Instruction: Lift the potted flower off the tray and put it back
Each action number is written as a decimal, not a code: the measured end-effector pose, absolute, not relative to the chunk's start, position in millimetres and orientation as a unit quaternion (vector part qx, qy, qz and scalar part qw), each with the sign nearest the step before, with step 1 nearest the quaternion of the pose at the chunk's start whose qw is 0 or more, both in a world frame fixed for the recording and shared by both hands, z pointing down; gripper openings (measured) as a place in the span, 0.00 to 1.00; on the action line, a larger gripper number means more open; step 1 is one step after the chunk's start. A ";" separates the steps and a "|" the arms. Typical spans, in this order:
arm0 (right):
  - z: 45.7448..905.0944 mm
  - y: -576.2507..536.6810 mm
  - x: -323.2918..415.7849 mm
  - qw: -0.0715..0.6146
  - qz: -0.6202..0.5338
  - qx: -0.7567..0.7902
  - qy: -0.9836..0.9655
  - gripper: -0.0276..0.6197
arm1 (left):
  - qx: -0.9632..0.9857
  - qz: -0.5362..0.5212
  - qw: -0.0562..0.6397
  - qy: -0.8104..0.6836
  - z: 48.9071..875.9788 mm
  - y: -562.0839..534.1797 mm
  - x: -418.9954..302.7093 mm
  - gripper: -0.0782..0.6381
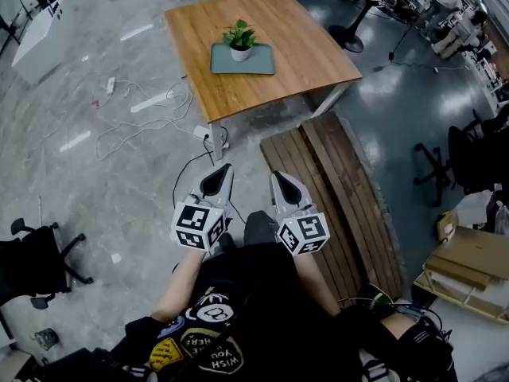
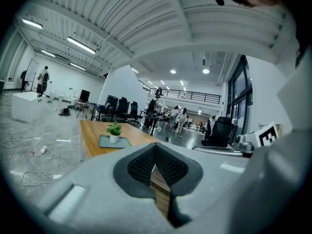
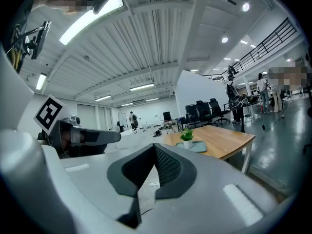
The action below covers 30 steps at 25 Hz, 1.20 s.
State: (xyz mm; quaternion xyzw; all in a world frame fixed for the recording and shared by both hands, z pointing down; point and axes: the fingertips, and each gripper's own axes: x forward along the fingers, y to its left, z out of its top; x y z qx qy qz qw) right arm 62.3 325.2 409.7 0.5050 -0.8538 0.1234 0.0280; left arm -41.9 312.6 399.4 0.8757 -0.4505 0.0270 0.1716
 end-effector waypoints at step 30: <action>505.5 -66.0 55.2 0.060 0.177 0.435 -0.881 0.05 | 0.855 0.059 0.147 -0.494 460.1 -76.6 -29.3 0.10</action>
